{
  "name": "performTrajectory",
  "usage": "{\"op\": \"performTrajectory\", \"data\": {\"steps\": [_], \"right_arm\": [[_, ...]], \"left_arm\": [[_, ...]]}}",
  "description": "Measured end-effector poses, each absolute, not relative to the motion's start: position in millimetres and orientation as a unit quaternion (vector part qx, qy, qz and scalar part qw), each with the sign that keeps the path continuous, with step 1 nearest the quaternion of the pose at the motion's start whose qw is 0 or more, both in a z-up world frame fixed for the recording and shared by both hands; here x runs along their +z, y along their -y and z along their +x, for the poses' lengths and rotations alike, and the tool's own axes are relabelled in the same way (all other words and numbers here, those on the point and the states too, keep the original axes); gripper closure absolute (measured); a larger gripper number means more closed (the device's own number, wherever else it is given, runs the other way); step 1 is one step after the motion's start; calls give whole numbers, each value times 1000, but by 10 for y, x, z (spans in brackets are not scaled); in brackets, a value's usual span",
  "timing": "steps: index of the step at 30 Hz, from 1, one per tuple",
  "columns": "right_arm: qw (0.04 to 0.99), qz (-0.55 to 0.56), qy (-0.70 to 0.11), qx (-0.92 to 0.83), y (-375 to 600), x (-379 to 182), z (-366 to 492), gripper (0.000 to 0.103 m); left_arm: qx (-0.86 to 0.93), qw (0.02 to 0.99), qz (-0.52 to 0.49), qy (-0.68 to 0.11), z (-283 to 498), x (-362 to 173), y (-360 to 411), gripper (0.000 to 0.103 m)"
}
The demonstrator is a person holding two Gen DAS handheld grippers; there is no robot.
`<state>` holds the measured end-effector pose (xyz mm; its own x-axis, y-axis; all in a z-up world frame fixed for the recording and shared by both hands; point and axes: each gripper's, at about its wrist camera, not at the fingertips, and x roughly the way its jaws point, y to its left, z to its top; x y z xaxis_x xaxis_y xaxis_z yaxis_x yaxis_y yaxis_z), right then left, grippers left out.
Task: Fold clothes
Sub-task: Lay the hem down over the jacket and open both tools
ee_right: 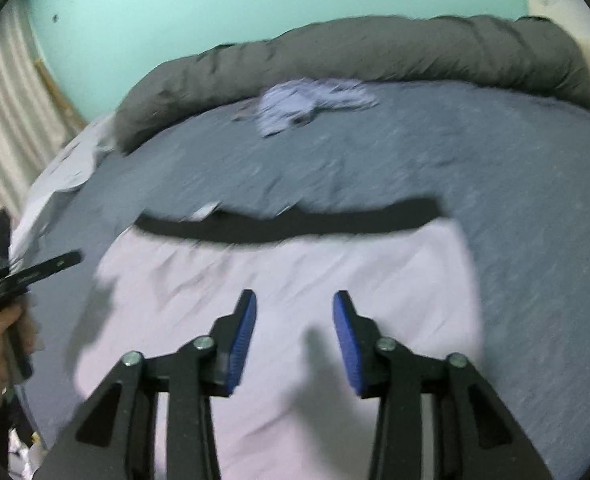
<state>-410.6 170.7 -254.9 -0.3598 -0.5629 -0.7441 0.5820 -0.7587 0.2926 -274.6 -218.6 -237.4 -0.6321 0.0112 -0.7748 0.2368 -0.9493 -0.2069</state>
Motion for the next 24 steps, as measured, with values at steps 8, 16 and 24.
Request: {"op": "performTrajectory", "data": {"steps": [8, 16, 24], "right_arm": [[371, 477, 24, -796, -1477, -2736, -3272, 85], [368, 489, -2, -791, -1216, -2893, -2828, 85], [340, 514, -29, -787, -1066, -3215, -2798, 85]], "left_arm": [[-886, 49, 424, -183, -2255, -2463, 1795, 53], [-885, 45, 415, -205, -1891, -2642, 1657, 45], [-886, 53, 411, -211, -1669, -2747, 1757, 44]]}}
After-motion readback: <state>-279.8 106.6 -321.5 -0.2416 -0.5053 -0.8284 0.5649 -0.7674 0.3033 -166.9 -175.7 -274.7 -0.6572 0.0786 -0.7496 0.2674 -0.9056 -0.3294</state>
